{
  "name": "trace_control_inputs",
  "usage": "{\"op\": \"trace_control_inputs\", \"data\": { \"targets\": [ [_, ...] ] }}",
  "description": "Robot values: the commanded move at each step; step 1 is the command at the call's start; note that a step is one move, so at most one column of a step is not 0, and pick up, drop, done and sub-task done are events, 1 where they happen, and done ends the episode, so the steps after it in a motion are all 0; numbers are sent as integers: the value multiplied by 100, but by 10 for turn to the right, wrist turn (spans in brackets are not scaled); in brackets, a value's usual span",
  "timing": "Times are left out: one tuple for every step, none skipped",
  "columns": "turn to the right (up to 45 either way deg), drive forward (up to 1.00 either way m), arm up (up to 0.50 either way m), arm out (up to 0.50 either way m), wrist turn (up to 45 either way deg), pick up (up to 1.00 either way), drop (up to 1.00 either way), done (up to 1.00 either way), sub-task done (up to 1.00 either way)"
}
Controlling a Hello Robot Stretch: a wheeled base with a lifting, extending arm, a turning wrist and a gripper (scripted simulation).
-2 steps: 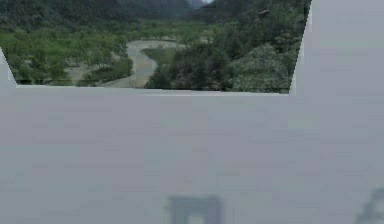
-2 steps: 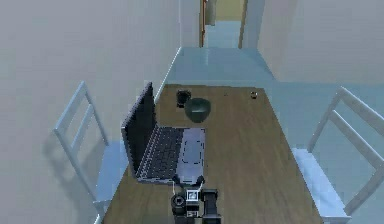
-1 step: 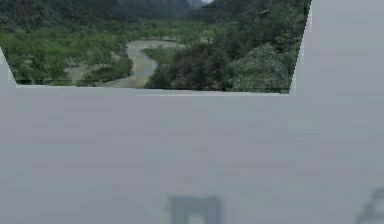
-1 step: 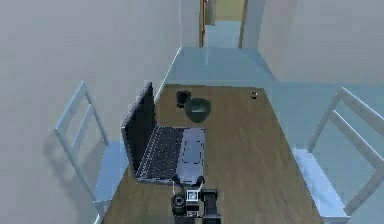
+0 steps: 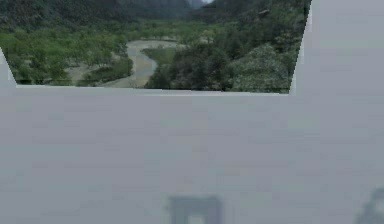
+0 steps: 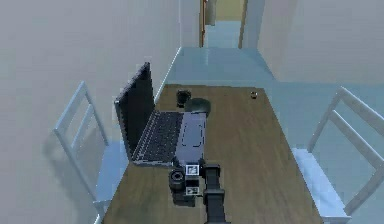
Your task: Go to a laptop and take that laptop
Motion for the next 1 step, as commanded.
{"op": "trace_control_inputs", "data": {
  "targets": [
    [0,0,0,0,0,0,0,100,0]
  ]
}}
